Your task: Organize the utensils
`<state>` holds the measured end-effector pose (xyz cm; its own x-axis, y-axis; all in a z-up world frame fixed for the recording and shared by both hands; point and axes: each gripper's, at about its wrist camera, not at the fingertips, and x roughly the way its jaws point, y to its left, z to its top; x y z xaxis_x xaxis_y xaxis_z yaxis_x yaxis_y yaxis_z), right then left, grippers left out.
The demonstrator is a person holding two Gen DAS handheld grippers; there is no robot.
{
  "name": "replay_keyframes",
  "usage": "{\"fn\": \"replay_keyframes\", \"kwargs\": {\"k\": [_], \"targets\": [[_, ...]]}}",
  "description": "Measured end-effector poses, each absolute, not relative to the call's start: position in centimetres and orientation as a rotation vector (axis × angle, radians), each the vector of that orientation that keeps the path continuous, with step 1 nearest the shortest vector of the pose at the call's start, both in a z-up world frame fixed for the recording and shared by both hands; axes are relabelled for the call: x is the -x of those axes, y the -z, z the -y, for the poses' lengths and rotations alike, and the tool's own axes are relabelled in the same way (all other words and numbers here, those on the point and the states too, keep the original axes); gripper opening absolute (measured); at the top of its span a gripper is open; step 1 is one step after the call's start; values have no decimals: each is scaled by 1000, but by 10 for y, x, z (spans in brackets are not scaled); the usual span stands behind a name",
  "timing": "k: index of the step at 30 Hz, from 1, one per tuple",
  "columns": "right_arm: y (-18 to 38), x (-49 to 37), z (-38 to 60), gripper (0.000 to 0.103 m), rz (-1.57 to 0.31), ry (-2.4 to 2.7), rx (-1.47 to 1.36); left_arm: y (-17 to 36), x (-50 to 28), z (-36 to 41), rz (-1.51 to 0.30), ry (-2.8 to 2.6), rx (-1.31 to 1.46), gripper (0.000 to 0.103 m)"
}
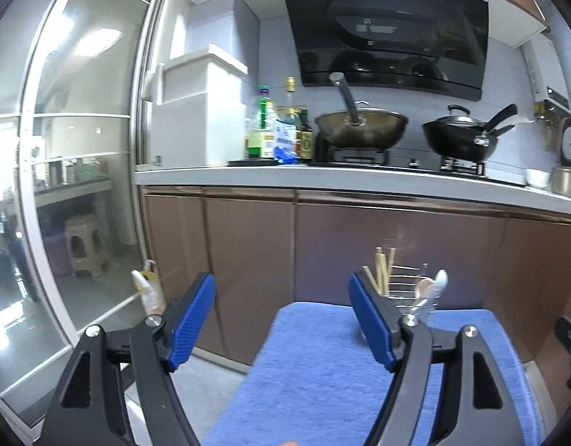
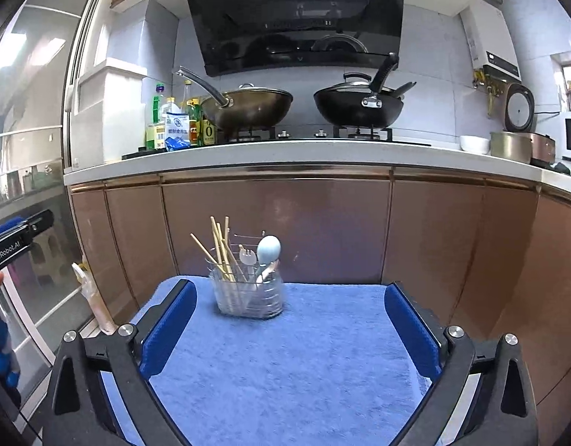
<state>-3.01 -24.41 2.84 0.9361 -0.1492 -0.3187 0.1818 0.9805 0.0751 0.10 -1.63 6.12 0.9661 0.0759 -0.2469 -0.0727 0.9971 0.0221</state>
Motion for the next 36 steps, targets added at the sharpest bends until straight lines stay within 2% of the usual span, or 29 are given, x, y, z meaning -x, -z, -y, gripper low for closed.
{"fn": "replay_keyframes", "kwargs": {"k": [36], "targets": [[-20,20,248,103,-312,221,-81,-42,-17,13,-270,-106,-19,74]]}}
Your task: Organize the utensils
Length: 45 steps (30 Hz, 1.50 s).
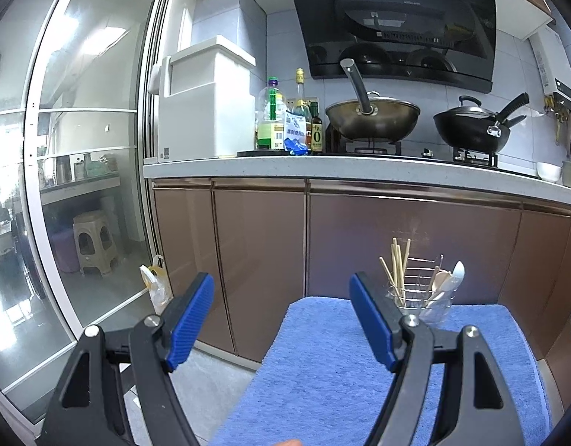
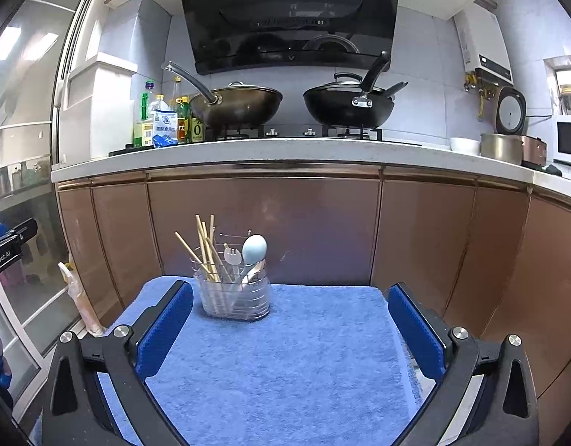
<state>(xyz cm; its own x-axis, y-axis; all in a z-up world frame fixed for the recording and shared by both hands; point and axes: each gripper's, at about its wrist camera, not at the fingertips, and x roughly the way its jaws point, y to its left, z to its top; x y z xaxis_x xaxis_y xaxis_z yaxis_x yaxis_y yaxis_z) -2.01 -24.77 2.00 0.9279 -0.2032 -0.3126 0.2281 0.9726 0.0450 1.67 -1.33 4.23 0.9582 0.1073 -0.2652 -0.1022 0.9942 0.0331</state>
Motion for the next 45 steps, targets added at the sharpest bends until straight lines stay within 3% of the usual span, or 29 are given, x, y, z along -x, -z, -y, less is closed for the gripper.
{"fn": "replay_keyframes", "kwargs": {"k": [45], "targets": [[-1,-2,250,103,-383,238,-52,-27,-37,15,-298,-108,-19,74]]}}
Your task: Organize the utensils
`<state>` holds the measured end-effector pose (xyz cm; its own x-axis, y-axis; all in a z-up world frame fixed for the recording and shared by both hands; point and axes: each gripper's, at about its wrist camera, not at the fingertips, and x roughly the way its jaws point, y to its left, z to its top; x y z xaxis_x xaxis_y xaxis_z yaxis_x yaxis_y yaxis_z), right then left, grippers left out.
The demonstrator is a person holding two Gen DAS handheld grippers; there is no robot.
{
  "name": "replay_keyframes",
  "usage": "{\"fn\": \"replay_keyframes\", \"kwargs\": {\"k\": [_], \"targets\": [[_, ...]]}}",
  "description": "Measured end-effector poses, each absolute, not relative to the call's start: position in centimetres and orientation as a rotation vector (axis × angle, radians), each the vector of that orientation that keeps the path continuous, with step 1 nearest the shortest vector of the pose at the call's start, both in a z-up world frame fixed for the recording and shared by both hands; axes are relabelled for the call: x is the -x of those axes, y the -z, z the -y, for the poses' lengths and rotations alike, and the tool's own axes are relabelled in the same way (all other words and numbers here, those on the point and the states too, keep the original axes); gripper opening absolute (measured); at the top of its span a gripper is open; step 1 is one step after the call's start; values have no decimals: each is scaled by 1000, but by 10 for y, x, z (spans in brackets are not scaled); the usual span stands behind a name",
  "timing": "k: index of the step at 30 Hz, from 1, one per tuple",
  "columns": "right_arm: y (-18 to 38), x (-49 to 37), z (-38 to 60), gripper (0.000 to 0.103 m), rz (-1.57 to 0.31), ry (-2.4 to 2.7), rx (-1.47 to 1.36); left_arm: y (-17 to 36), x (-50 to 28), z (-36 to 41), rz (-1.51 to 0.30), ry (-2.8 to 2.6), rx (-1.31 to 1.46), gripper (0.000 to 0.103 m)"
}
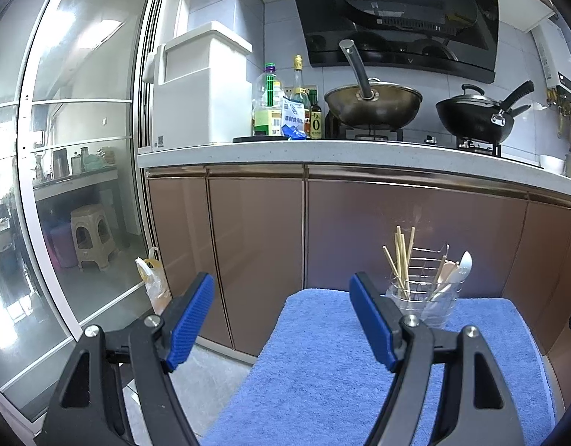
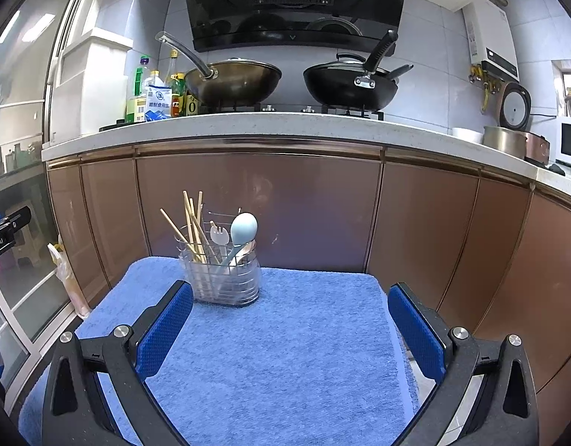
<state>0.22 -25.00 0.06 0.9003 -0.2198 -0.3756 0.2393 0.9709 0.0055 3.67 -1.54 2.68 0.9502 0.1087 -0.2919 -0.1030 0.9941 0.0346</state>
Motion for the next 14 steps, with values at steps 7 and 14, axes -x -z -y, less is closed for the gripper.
{"fn": "replay_keyframes", "kwargs": {"k": [7,14], "targets": [[-6,5,246,103,-372,239,-41,-30,-30,13,-295,-106,-13,74],[-11,13,244,103,-359,241,-38,-34,-22,8,-288,-108,4,74]]}}
